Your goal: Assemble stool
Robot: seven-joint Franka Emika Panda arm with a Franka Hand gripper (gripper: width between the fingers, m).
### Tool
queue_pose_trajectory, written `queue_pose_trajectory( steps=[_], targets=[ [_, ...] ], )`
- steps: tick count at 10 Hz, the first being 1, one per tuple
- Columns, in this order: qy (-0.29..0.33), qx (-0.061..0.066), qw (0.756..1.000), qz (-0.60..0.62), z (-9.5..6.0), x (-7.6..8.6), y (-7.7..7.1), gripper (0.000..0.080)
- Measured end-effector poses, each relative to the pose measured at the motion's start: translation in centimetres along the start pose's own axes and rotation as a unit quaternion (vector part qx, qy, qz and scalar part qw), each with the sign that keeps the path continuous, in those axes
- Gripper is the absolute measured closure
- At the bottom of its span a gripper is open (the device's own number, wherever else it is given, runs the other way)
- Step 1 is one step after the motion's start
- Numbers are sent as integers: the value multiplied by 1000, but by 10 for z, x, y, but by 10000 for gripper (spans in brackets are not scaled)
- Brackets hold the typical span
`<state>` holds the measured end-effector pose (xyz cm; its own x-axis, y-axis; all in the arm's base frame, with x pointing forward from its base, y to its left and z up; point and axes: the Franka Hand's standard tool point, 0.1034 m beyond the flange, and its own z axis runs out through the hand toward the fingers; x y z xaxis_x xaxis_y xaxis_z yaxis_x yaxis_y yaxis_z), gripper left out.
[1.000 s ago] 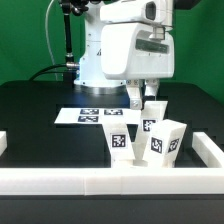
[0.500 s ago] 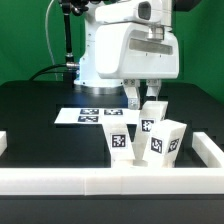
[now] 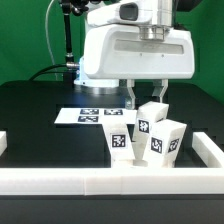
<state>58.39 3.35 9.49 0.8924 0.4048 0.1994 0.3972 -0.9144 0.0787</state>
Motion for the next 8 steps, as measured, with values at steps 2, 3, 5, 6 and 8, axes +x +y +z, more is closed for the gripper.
queue_pose_trajectory(
  steps=[2, 3, 5, 6, 8],
  targets=[
    [1, 4, 996, 84, 1, 1, -5, 450],
    [0, 6, 993, 120, 2, 2, -8, 450],
    [1, 7, 984, 176, 3, 4, -12, 450],
    [2, 9, 976, 219, 3, 4, -13, 450],
    [2, 13, 960, 278, 3, 3, -11, 450]
  ],
)
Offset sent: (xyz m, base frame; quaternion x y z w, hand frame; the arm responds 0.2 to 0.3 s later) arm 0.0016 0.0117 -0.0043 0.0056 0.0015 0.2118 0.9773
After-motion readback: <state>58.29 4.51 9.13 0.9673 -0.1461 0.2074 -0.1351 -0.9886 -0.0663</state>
